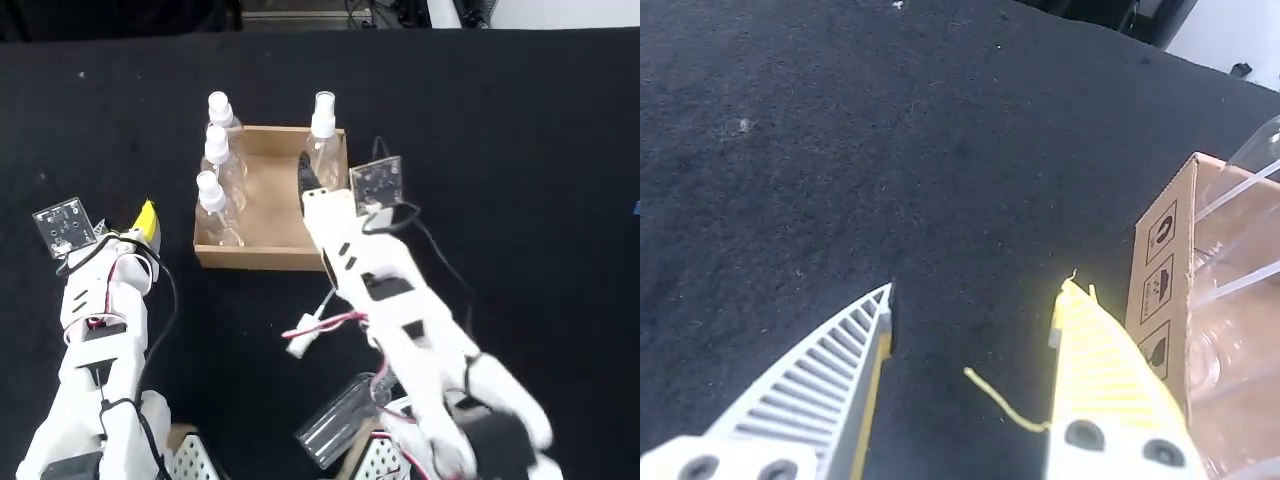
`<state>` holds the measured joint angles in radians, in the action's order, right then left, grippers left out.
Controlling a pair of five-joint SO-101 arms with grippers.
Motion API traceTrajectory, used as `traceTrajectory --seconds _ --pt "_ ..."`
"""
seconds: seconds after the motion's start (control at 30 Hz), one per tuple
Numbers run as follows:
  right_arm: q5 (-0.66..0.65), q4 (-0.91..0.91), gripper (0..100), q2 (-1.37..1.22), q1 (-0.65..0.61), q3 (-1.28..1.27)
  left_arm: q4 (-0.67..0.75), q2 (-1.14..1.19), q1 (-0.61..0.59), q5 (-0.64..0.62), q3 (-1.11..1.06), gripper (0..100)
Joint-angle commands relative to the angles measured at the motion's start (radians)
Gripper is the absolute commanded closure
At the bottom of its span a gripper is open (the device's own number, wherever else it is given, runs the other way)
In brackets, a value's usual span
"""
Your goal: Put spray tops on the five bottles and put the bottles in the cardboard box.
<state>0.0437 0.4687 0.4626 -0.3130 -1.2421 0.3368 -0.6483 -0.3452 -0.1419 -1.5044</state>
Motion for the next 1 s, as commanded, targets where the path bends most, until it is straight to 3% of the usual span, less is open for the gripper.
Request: traceTrajectory --seconds 0.0,0.17,0.33,0.53,0.6,0.77,0.97 --pt "0.002 -0.132 64.2 0.225 0.04 0.002 0.018 -0.009 0.013 0.009 0.007 77" --pt "0.002 -0.635 64.2 0.414 0.063 0.088 0.018 -0.009 0.013 0.009 0.007 77" --pt "0.002 -1.181 64.2 0.484 0.167 0.318 0.018 -0.009 0.013 0.009 0.007 77" --pt "-0.006 -1.514 64.8 0.4 0.311 0.53 0.018 -0.009 0.013 0.009 0.007 77" --pt "-0.023 -1.622 69.4 0.369 0.377 0.587 0.018 -0.009 0.013 0.009 0.005 77" --pt "-0.354 -1.863 77.3 0.302 0.423 0.667 0.018 -0.009 0.013 0.009 0.005 77" --pt "-0.997 -2.134 69.3 0.22 0.425 0.647 0.018 -0.009 0.013 0.009 0.005 77"
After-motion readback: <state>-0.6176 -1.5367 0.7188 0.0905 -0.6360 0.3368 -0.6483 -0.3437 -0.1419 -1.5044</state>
